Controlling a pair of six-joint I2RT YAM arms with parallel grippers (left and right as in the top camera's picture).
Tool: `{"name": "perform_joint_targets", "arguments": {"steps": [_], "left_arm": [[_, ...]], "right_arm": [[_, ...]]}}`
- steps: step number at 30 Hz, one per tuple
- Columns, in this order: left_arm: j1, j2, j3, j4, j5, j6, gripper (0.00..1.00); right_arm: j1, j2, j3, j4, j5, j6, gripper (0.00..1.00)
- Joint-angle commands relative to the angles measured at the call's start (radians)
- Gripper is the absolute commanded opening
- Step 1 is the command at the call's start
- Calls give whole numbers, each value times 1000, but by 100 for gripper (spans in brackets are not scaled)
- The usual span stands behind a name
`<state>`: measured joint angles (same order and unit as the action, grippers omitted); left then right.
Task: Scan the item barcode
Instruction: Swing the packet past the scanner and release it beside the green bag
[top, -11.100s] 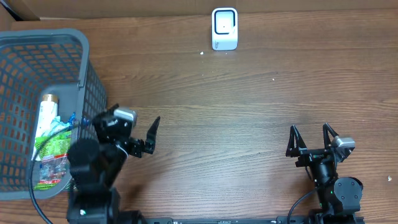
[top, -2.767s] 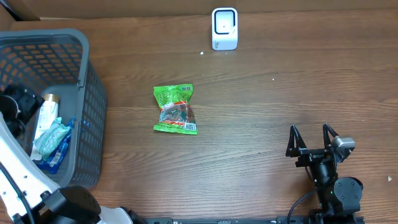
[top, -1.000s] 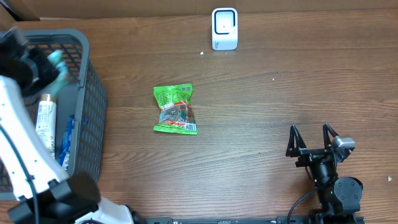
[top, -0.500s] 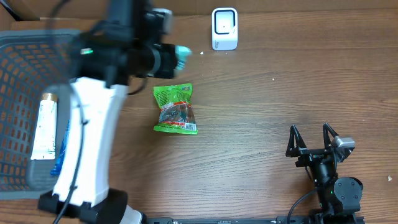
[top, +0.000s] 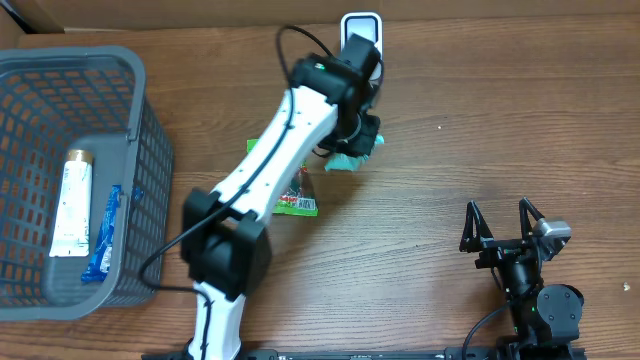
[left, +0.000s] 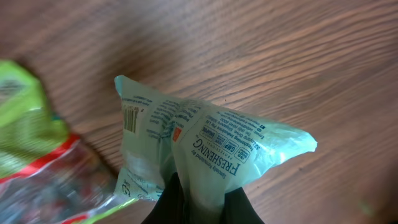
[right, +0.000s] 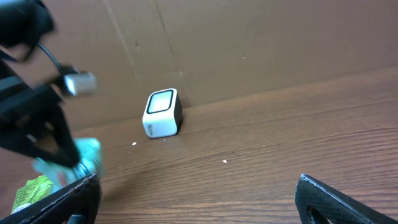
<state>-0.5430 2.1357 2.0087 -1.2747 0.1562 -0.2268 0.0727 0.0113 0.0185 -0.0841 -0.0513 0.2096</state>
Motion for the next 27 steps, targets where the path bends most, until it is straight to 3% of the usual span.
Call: {"name": "perform_joint_targets", "arguments": {"steps": [1,5,6,9,12,16,21,23,25,27], "left_arm": [[-29,95,1,-5,29,-24,4],[-47,151,1,-18,73,-24,6],[-51,159,1,-15,74,-24,10],[-53,159,3,-11,74,-24,36],[-51,159,8,-12,74,-23,47],[-44,159,66,-64,74,-13,47],[-43,158,303,-197,64,27,49],[-43,158,383,-232,47,35,56],[-41,158,476,-276,42,58,76],[-34,158,552,-317,43,71,79]], "right_arm": [[3,-7,-11,3,6,0,100],[3,-7,-11,3,6,0,100],[3,-7,-11,3,6,0,100],[3,-7,-11,3,6,0,100],[3,-7,-11,3,6,0,100],[3,-7,-11,3,6,0,100],[3,-7,-11,3,6,0,100],[3,-7,-11,3,6,0,100],[3,-7,-11,3,6,0,100],[3,-7,-11,3,6,0,100]]}}
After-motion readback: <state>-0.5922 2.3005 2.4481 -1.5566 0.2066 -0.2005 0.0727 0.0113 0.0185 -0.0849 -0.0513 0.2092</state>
